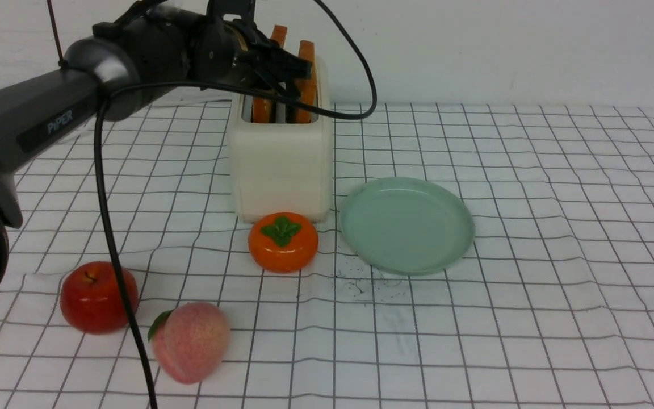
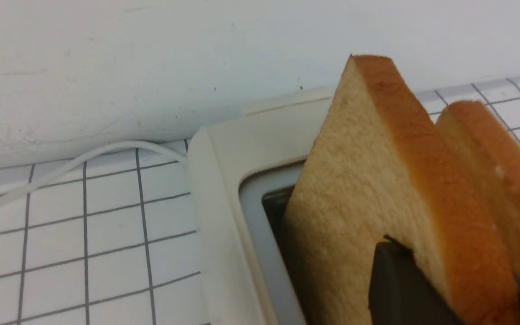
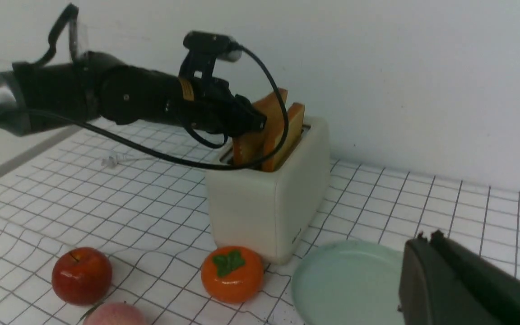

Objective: Take toasted bread from bread machine on white checkered table place on plate.
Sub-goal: 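Reach for a toast slice standing in the toaster with the left gripper, then place the slice of bread on the plate with the left gripper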

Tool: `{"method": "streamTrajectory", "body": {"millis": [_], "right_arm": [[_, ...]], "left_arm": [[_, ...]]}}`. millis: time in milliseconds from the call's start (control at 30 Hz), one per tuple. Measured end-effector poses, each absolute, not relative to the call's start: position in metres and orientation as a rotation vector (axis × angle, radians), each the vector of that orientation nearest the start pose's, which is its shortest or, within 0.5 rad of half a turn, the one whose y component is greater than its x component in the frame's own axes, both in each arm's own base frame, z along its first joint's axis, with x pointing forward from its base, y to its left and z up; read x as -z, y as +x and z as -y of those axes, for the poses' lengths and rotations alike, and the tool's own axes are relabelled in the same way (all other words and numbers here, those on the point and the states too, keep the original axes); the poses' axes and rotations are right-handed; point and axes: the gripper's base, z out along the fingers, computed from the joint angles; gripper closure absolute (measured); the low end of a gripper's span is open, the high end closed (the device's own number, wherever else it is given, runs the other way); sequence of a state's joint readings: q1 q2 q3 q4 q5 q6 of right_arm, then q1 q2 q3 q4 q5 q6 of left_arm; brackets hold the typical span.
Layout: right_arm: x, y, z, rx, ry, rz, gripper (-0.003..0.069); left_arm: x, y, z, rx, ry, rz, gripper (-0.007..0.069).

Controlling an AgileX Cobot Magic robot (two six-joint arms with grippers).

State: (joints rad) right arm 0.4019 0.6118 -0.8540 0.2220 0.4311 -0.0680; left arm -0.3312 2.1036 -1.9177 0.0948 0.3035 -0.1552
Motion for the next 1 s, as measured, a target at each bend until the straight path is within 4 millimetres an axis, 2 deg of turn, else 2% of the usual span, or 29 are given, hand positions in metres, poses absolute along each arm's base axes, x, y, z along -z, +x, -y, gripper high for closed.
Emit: {"method": "streamTrajectory", "body": {"millis": [233, 400, 433, 500, 633, 700, 733, 767, 800, 833, 867, 933, 1000], "right_arm": [[-0.407, 0.098, -0.051, -0.48, -0.309, -1.696, 0.0677], [-0.406, 0.097, -0.052, -0.48, -0.314, -1.71, 0.0676], [-0.406, 0.097, -0.052, -0.48, -0.314, -1.71, 0.0676], [-0.406, 0.097, -0.052, -0.48, -0.314, -1.71, 0.0675], [-0.405, 0.097, -0.052, -0.48, -0.316, -1.715, 0.0673], [-0.403, 0.097, -0.052, -0.479, -0.324, -1.736, 0.0673], [-0.403, 0.097, -0.052, -0.479, -0.324, -1.739, 0.0673], [-0.401, 0.096, -0.052, -0.478, -0.333, -1.764, 0.0673], [-0.4, 0.096, -0.052, -0.478, -0.334, -1.767, 0.0673], [-0.398, 0.095, -0.052, -0.477, -0.343, -1.79, 0.0671], [-0.396, 0.095, -0.052, -0.476, -0.352, -1.815, 0.0671], [-0.394, 0.094, -0.053, -0.476, -0.36, -1.839, 0.0669], [-0.391, 0.092, -0.053, -0.474, -0.374, -1.876, 0.0669]], "left_arm": [[-0.318, 0.481, 0.163, 0.23, 0.243, -1.953, 0.0519], [-0.352, 0.467, 0.158, 0.24, 0.233, -1.89, 0.0519], [-0.354, 0.466, 0.157, 0.242, 0.232, -1.887, 0.0519], [-0.377, 0.454, 0.154, 0.247, 0.226, -1.853, 0.0519], [-0.398, 0.44, 0.149, 0.246, 0.221, -1.844, 0.0519], [-0.421, 0.422, 0.141, 0.24, 0.216, -1.85, 0.0519], [-0.425, 0.418, 0.14, 0.239, 0.215, -1.851, 0.0519], [-0.442, 0.401, 0.136, 0.242, 0.214, -1.851, 0.0519], [-0.446, 0.397, 0.136, 0.243, 0.216, -1.851, 0.0519], [-0.459, 0.383, 0.136, 0.248, 0.228, -1.847, 0.0519], [-0.471, 0.366, 0.143, 0.252, 0.273, -1.838, 0.0519], [-0.477, 0.35, 0.156, 0.24, 0.372, -1.825, 0.0519], [-0.47, 0.332, 0.192, 0.238, 0.563, -1.813, 0.0519]]}}
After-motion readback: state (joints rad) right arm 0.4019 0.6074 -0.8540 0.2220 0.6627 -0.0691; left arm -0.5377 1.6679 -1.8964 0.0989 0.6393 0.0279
